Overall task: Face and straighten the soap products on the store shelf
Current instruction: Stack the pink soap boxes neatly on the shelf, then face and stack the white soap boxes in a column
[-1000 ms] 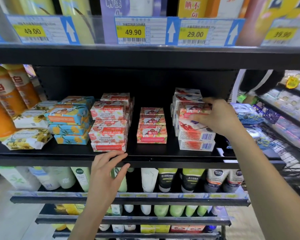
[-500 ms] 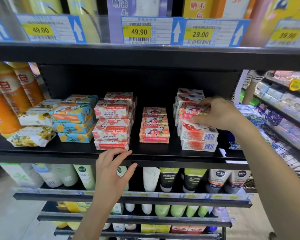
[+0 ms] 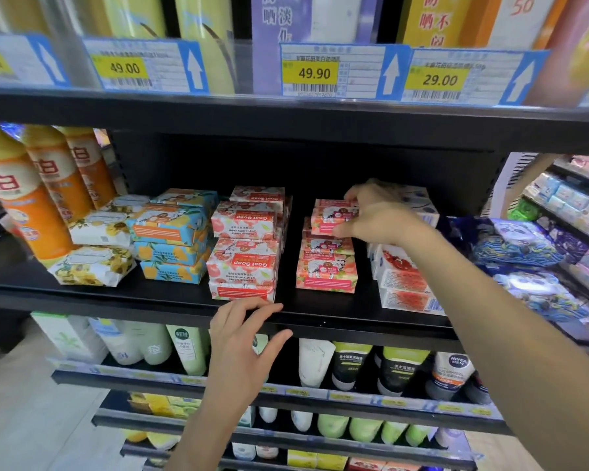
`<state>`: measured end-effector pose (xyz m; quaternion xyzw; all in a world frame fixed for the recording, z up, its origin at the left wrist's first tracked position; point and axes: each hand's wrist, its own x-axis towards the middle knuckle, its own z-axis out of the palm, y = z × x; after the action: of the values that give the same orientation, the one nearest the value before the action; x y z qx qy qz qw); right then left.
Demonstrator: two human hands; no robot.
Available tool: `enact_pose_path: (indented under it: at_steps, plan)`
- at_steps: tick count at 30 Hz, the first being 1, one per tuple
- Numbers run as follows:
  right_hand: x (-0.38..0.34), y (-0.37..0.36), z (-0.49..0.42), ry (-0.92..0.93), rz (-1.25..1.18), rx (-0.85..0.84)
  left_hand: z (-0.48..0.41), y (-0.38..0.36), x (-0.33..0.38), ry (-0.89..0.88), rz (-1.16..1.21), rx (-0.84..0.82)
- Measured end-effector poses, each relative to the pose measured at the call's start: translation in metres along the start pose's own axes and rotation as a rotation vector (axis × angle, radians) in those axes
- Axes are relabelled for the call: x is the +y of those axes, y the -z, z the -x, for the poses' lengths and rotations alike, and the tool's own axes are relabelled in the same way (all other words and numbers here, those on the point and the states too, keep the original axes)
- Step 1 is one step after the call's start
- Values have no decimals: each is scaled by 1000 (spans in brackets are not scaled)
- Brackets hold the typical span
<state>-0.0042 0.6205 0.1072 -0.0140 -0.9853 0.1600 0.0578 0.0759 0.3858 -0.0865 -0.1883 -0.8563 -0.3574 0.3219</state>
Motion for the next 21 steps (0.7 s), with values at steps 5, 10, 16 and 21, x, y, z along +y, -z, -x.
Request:
enact_pose_path:
  at_steps: [5, 10, 16, 21]
  plan:
    - [-22, -32, -38, -49, 56, -13, 0, 0, -1, 6, -9, -23]
    - [-16, -44, -57, -92, 79, -13, -1, -2, -2, -4, 0, -20]
    - [-12, -47, -51, -64, 20, -12, 0, -3, -3, -18, -1, -23]
    - [-8, -22, -27, 11, -58, 95, -1, -2, 0, -7, 8, -25]
